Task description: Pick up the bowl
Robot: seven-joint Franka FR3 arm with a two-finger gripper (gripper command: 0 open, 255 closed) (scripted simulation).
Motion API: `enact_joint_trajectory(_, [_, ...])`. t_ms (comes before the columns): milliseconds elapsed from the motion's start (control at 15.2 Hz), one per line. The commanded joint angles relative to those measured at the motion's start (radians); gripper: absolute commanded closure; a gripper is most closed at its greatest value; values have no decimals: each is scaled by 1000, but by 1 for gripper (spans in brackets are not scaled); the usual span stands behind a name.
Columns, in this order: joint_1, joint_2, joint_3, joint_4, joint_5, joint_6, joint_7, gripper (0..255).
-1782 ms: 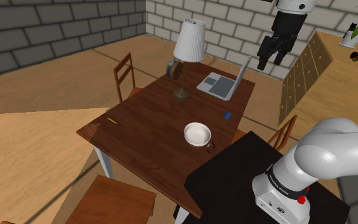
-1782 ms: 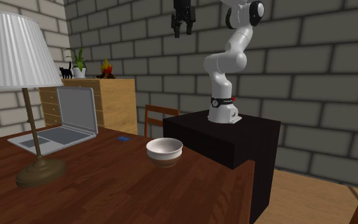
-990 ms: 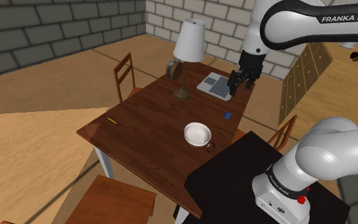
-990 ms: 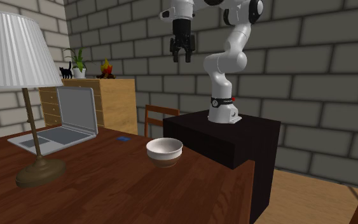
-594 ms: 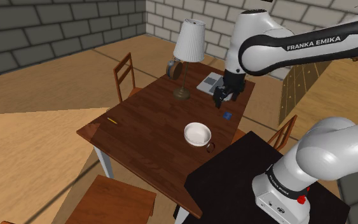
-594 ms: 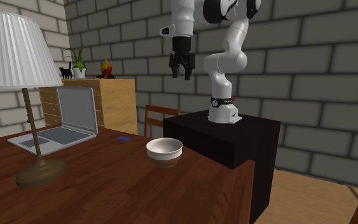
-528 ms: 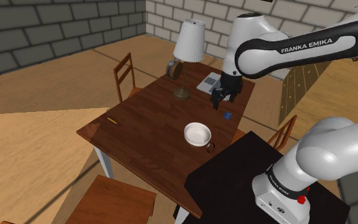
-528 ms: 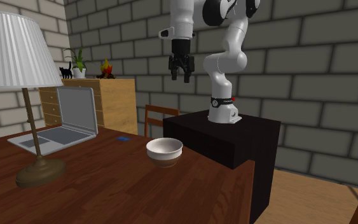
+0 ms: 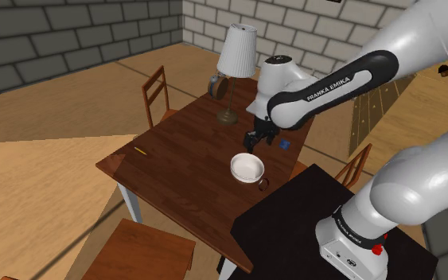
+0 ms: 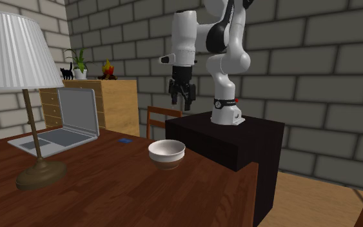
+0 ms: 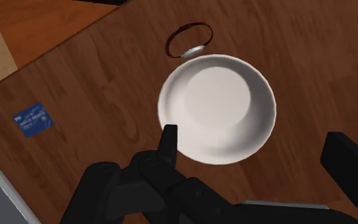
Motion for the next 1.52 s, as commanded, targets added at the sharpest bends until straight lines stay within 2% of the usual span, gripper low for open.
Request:
enact_joint_trajectory(0, [-11, 88, 16, 13, -39, 76, 44, 0])
enact_joint_trajectory(198, [-25, 231, 35, 51, -131, 174, 138, 0])
enact_joint_trajectory(396, [-21, 376, 27, 106, -255, 251, 255, 0])
enact_joint_trajectory(726, [53, 601, -50, 226, -434, 338, 427, 0])
enact_joint_trajectory(1320, [107, 722, -119, 269, -515, 417, 503, 0])
enact_joint_trajectory(1386, [107, 724, -120, 270, -516, 417, 504, 255])
enact_joint_trajectory(1452, [107, 725, -120, 270, -516, 418, 504, 255])
